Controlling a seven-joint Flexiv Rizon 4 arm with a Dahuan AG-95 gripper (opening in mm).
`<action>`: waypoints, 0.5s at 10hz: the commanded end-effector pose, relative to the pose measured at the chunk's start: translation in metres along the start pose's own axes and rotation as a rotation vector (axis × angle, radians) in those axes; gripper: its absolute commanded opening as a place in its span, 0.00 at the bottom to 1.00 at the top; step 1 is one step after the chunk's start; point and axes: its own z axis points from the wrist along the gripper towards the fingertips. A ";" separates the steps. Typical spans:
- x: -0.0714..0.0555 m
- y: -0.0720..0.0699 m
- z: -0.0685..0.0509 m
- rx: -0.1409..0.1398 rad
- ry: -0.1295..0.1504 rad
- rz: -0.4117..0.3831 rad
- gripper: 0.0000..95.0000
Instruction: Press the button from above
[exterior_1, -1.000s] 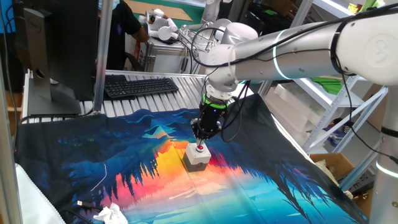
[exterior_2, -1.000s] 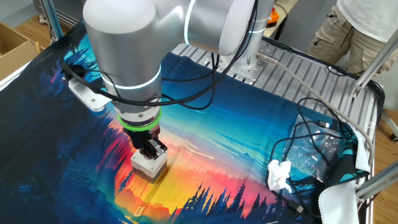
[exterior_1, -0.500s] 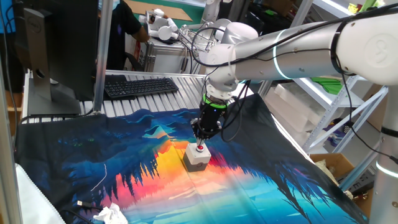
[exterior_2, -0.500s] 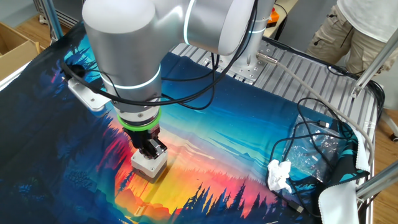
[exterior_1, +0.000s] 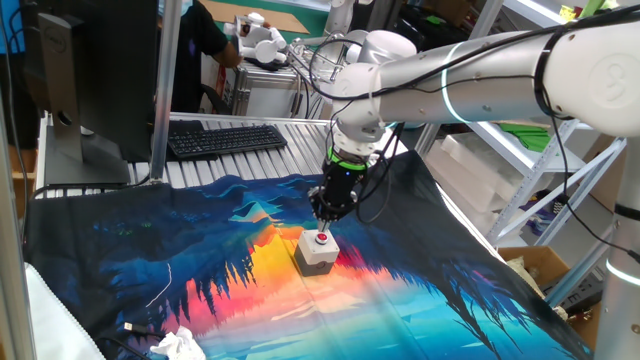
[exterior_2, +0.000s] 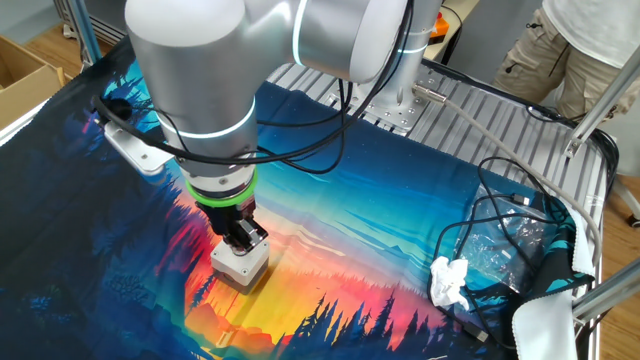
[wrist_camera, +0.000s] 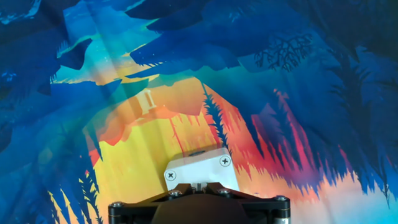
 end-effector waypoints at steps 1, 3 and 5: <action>0.002 0.000 0.000 0.001 -0.002 -0.002 0.00; 0.003 0.000 0.000 0.005 -0.001 -0.006 0.00; 0.005 -0.002 0.002 0.004 -0.003 -0.005 0.00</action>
